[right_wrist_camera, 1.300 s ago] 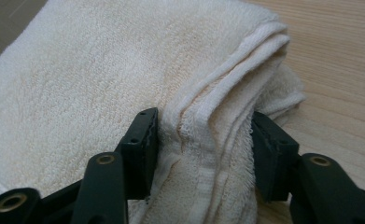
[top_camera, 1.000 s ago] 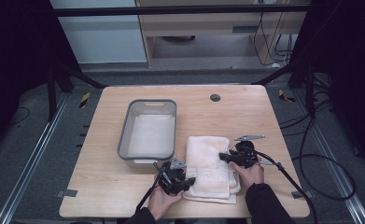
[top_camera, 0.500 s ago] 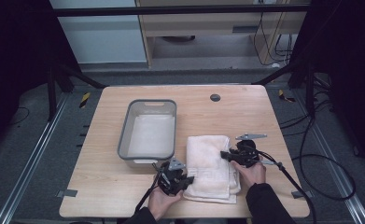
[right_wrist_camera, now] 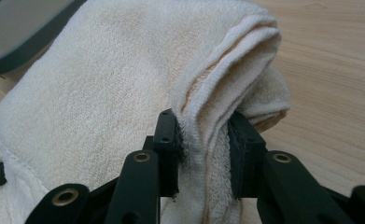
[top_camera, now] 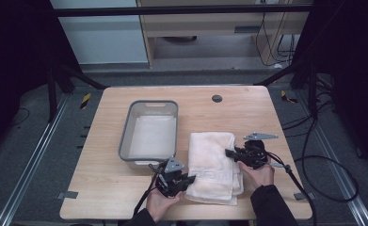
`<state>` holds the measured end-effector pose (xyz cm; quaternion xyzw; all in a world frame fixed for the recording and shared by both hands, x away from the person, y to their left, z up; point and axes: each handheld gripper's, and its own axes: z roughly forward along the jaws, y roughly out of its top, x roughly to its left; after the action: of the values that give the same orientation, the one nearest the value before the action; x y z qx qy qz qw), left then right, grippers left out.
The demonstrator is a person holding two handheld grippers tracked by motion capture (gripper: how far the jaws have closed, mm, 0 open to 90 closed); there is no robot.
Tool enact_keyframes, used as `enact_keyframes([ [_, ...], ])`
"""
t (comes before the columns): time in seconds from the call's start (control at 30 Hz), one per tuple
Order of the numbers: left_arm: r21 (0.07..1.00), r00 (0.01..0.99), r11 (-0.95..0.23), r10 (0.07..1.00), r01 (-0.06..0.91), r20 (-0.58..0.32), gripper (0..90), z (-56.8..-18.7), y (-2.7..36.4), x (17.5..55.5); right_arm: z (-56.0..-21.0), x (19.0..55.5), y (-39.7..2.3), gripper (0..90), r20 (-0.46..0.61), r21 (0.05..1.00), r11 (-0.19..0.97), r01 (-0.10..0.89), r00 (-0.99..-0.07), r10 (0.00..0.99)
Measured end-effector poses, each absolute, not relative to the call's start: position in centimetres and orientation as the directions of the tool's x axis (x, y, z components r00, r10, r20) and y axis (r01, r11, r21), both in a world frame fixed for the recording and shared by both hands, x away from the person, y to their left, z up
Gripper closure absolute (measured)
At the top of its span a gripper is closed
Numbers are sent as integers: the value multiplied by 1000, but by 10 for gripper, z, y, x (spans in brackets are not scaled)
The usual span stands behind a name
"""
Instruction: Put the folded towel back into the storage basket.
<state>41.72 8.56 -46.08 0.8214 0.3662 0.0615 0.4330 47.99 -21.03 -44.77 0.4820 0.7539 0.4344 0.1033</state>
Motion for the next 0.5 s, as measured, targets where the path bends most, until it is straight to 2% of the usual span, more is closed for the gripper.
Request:
enact_keyframes([
  [0.17, 769, 729, -351, 652, 534, -209, 792, -454, 87, 415, -438, 477, -209, 685, 230, 775, 173, 607, -527, 818],
  [0.5, 792, 734, -329, 647, 514, -207, 793, -441, 91, 414, -425, 473, -209, 684, 233, 795, 152, 587, -527, 817],
])
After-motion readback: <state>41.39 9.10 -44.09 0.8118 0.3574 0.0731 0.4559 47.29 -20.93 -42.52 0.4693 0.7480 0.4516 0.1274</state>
